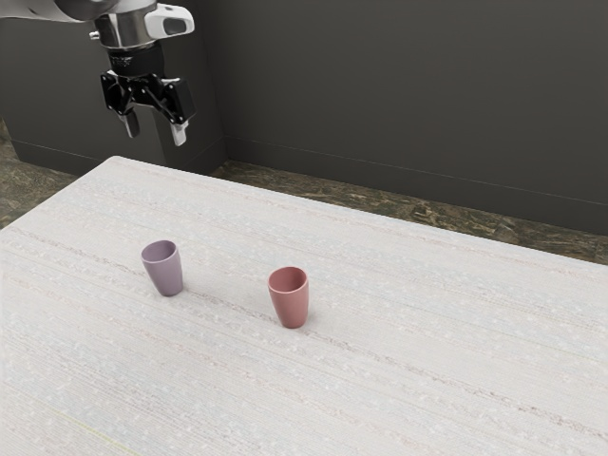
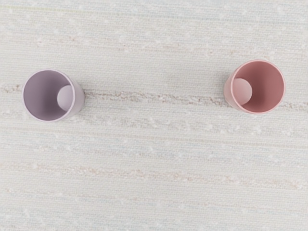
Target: Place the right cup onto the left cup
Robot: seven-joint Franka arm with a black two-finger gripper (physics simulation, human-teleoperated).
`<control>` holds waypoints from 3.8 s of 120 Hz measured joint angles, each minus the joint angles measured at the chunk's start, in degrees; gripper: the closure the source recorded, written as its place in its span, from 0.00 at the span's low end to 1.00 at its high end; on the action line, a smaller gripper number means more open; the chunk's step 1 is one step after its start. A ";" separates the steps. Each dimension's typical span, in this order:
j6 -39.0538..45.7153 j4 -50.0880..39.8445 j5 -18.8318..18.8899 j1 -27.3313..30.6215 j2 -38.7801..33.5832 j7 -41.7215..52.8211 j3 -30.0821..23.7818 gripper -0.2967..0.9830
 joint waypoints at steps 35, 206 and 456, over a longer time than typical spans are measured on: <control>0.44 0.08 0.08 0.36 1.41 0.10 -1.18 0.23; 24.12 -12.49 -3.54 -2.14 15.45 -4.07 -6.15 0.23; 27.00 -5.56 -2.29 -2.72 30.28 -5.99 -5.59 0.60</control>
